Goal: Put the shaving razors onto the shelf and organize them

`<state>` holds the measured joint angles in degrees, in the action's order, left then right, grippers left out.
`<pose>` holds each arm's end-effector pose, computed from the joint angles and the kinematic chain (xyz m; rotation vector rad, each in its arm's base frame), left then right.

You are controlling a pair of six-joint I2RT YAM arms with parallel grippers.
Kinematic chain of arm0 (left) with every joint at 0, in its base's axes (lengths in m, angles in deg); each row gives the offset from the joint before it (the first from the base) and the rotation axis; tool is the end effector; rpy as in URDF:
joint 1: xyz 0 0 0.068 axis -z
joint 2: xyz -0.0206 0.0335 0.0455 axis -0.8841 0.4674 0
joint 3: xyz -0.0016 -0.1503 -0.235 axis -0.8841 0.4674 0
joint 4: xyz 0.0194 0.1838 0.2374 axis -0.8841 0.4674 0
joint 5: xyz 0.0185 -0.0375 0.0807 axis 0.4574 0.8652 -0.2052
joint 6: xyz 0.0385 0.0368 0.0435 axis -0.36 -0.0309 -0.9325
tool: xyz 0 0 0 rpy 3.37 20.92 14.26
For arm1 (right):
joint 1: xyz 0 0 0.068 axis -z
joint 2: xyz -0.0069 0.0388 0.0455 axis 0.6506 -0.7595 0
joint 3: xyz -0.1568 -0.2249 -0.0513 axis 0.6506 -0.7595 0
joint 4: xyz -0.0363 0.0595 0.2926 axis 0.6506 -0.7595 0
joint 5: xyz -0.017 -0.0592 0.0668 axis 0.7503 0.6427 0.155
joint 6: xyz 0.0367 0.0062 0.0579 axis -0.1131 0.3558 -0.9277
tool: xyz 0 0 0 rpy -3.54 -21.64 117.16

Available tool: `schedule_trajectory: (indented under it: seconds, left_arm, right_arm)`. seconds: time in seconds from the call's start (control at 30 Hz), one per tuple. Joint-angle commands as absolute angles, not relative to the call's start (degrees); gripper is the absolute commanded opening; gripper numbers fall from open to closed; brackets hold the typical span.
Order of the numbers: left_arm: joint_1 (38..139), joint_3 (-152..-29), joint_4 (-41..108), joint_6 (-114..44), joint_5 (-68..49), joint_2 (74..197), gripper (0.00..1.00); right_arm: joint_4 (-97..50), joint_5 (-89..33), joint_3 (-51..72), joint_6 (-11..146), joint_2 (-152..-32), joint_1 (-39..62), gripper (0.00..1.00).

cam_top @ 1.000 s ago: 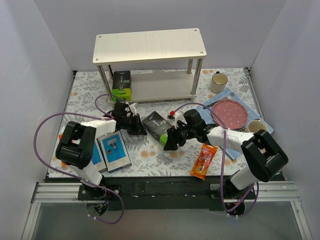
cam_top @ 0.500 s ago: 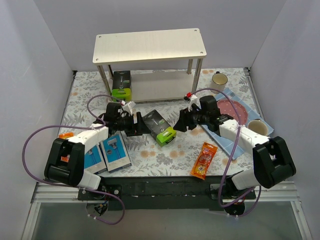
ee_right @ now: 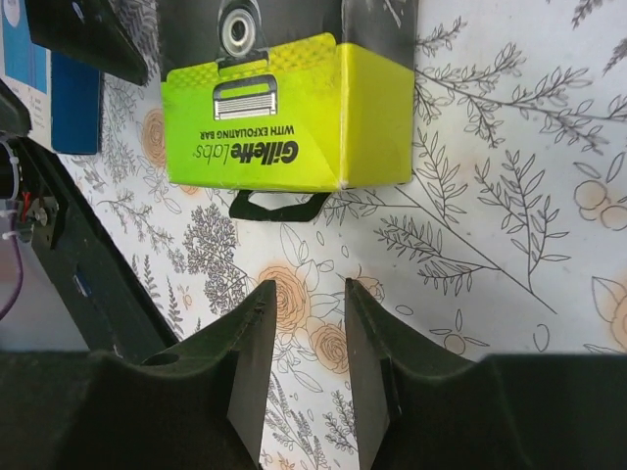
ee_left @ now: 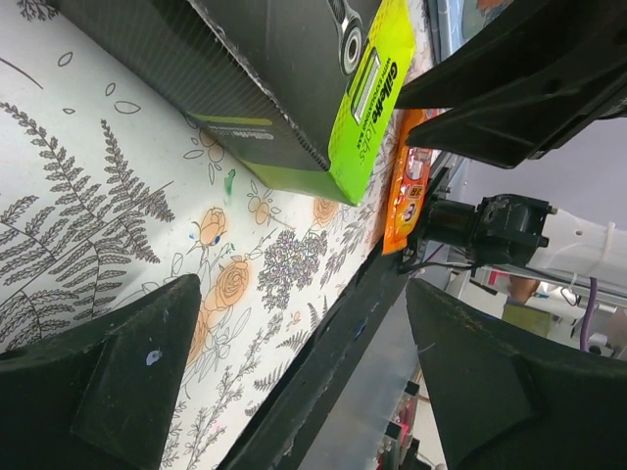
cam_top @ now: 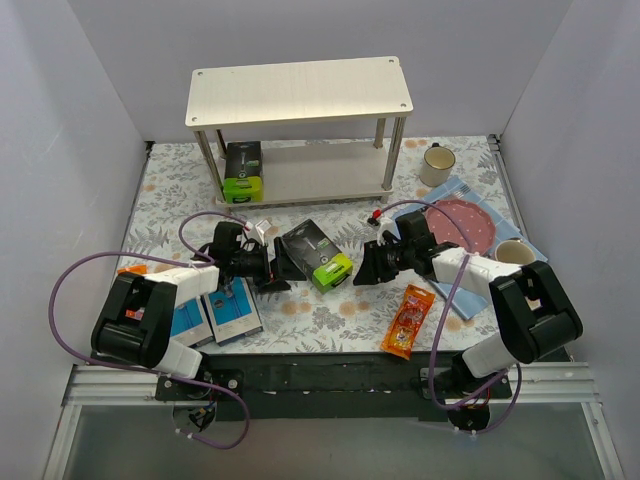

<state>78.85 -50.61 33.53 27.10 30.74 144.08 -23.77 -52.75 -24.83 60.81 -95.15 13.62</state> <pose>0.2657 -0.1232 0.1131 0.8573 -2.4992 1.5195 0.2772 0.1747 0.1413 -0.5728 2.3543 1.0067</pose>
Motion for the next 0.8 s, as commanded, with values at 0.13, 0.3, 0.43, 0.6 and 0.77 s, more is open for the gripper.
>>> schedule_trajectory:
  seconds: [0.13,0.3,0.43,0.6,0.77]
  left_arm:
    - [78.83,-49.96,29.51,28.58,30.92,144.49,0.85]
    - [78.83,-49.87,29.77,27.62,30.83,144.31,0.84]
    - [78.83,-49.70,29.95,27.35,30.92,143.87,0.84]
    - [78.83,-49.61,30.39,26.21,30.30,143.70,0.84]
    - [78.83,-49.79,30.21,26.21,30.04,144.05,0.84]
  right_arm:
    - [-15.64,-56.57,-24.35,54.37,-99.45,13.86,0.42]
    - [-15.72,-58.16,-22.41,53.22,-102.53,13.78,0.43]
    - [-16.51,-58.25,-21.36,52.96,-103.59,13.86,0.43]
    - [-17.65,-60.09,-20.65,52.61,-103.41,13.86,0.44]
    - [-18.09,-60.89,-20.30,50.76,-102.97,13.60,0.49]
